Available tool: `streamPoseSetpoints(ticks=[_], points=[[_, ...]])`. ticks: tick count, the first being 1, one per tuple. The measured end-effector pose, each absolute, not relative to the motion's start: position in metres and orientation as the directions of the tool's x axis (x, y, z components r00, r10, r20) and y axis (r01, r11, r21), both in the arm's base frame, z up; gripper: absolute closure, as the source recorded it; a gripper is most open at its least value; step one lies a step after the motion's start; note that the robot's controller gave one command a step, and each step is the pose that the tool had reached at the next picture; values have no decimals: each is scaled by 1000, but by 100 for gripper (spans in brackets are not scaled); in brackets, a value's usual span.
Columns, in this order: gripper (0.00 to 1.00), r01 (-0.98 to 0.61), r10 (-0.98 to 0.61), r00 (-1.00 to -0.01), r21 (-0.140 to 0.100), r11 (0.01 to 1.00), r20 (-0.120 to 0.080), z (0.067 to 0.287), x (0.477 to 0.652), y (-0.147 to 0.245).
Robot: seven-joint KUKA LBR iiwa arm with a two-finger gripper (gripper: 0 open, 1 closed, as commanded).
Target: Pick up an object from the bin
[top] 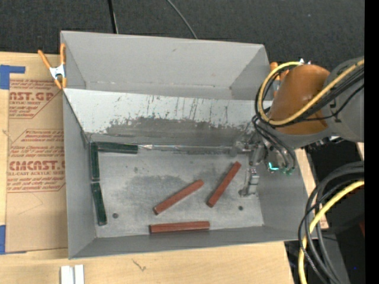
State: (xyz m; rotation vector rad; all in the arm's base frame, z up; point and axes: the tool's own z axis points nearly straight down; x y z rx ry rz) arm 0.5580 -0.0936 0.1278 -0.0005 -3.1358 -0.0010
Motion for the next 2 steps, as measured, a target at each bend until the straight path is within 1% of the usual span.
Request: streamPoseSetpoints(ticks=[1, 2], points=[[0, -1, -1, -1000, 0, 1000, -1, 132, 560, -93], [100, -356, -356, -935, 1, 935, 0, 70, 553, -69]])
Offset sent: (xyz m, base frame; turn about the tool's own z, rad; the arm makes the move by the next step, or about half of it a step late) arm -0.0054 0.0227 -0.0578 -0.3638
